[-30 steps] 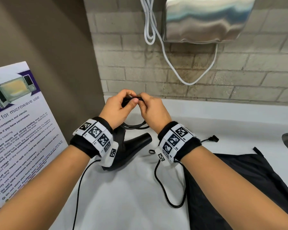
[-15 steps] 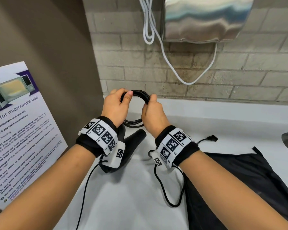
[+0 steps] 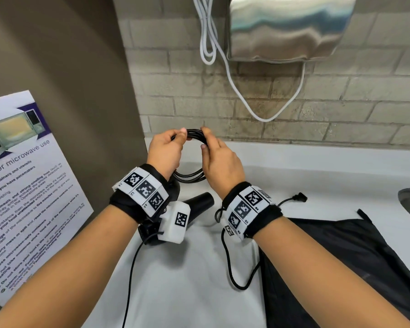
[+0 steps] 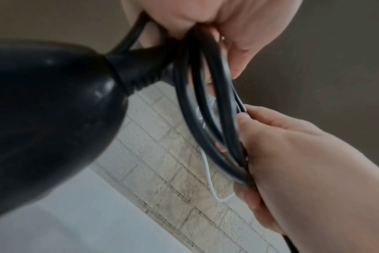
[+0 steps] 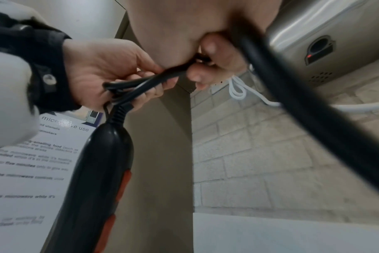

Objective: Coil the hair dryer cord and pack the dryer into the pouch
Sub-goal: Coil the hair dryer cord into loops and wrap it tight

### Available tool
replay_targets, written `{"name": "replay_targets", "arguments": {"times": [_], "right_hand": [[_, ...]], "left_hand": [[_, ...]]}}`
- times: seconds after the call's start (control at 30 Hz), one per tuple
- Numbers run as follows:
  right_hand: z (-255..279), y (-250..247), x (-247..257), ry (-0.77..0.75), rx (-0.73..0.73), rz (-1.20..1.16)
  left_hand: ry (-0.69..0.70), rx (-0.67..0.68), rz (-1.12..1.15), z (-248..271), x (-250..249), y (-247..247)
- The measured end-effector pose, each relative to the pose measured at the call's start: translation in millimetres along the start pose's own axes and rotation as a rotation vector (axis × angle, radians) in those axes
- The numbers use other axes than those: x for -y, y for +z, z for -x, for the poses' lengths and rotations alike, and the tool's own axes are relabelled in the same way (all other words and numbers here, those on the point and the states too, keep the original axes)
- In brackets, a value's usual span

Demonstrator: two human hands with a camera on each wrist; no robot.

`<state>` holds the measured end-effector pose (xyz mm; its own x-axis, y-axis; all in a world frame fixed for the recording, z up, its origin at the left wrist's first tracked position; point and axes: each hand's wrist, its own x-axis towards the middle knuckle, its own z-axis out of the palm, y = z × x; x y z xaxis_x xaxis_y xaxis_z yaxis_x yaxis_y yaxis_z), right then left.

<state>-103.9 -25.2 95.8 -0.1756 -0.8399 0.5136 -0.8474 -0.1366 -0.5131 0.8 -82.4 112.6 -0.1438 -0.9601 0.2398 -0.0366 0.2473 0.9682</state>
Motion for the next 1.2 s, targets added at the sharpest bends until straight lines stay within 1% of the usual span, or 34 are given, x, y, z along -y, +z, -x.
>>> {"name": "replay_targets", "arguments": {"times": [0.1,0.17,0.23,0.33,0.4,0.53,0.63,0.77,0.9,1.0,1.07,1.1,1.17,1.2], "right_hand": [[-5.4,-3.8,0.6,-0.004,0.039,0.092],[-8.1,-5.1,1.0,-0.004,0.039,0.084],[-9.3,-5.2,1.1,0.004,0.027,0.048],[-9.3,-4.7,0.1,0.028,0.020,0.010],[-9.0,-4.5,-0.4,0.032,0.014,0.003],[-7.3,-5.5,-1.4,-0.004,0.007,0.024],[-5.0,-5.8,-0.4,-0.047,0.031,0.095],[-7.2,-8.8,-3.1,-0.019,0.042,0.152],[-10.4,-6.2,-8.9,-0.017,-0.012,0.037],[-10.5,-1.7,-15.5,-0.032,-0.060,-0.126],[-9.1,-3.9,-19.6,-0.031,-0.032,-0.255],[-7.6,-6.5,-21.4,-0.030,0.006,-0.298],[-4.4,-14.9,-25.9,-0.021,0.067,-0.321],[-3.2,-21.5,-29.0,0.000,0.064,-0.308]], "left_hand": [[-0.035,0.026,0.032,0.8,-3.1,0.3],[-0.082,0.068,0.090,2.3,-8.0,-0.2],[-0.104,0.145,0.122,3.3,-11.1,-2.6],[-0.102,0.272,0.090,4.0,-12.4,-6.6],[-0.096,0.305,0.051,3.5,-12.5,-7.6],[-0.072,0.236,0.002,2.5,-12.5,-4.7],[-0.069,0.194,-0.009,0.8,-11.8,-2.5],[-0.059,0.184,-0.005,1.8,-10.5,1.5],[-0.030,0.162,-0.007,5.4,-8.9,6.5],[0.014,0.137,-0.063,5.2,-6.1,6.2],[0.071,0.108,-0.136,5.1,-4.7,5.9],[0.098,0.094,-0.170,5.3,-4.6,5.9],[0.125,0.083,-0.194,5.5,-4.6,7.1],[0.130,0.082,-0.197,5.3,-4.4,7.9]]}}
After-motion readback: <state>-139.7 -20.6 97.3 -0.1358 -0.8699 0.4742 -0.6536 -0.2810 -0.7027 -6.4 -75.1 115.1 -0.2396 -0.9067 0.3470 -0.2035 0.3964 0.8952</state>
